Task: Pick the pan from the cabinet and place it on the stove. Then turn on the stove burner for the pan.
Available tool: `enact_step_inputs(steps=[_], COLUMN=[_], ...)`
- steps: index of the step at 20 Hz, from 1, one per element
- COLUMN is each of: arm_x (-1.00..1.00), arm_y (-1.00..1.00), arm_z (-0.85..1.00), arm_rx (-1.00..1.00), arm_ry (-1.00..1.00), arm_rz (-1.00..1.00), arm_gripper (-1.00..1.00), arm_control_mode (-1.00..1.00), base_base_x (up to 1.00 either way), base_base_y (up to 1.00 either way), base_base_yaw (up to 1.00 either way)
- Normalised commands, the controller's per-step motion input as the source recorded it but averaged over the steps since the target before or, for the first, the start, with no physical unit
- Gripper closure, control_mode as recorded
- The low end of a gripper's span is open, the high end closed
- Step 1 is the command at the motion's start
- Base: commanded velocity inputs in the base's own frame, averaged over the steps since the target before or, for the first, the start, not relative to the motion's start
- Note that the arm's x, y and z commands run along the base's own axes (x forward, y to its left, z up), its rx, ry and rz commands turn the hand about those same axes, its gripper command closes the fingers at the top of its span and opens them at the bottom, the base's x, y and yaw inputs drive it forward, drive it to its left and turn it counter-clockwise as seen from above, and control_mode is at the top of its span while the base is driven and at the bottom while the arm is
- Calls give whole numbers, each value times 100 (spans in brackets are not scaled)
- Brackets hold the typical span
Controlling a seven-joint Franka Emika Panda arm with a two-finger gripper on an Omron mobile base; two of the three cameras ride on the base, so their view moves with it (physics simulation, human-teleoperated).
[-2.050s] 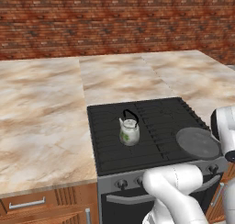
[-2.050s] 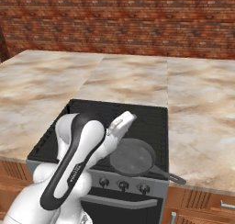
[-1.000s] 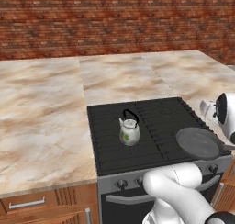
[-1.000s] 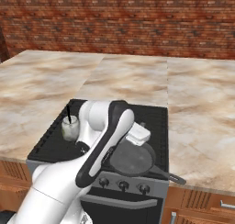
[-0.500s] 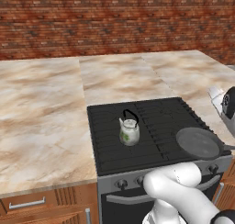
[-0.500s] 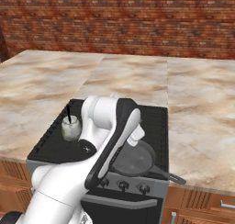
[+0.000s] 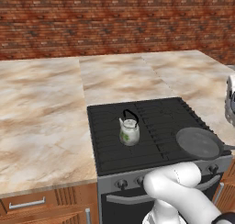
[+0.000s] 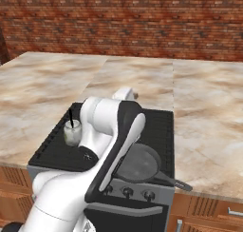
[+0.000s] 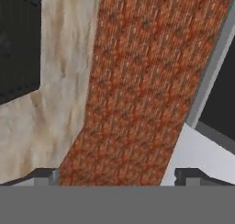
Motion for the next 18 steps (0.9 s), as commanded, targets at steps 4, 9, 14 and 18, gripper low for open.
enact_step_inputs(steps=[4, 9, 14, 18], arm_x=[-23, -16, -18, -28], arm_y=[-16, -15, -16, -17], arm_z=[56, 43, 45, 56], arm_rx=[73, 75, 75, 74], arm_ry=[-4, -6, -5, -2], arm_rz=[0, 0, 0, 0], arm_gripper=[-100, -100, -100, -100], arm_control_mode=[-100, -100, -100, -100], base_base_x=[0, 0, 0, 0], base_base_y=[0, 0, 0, 0], base_base_yaw=[0, 0, 0, 0])
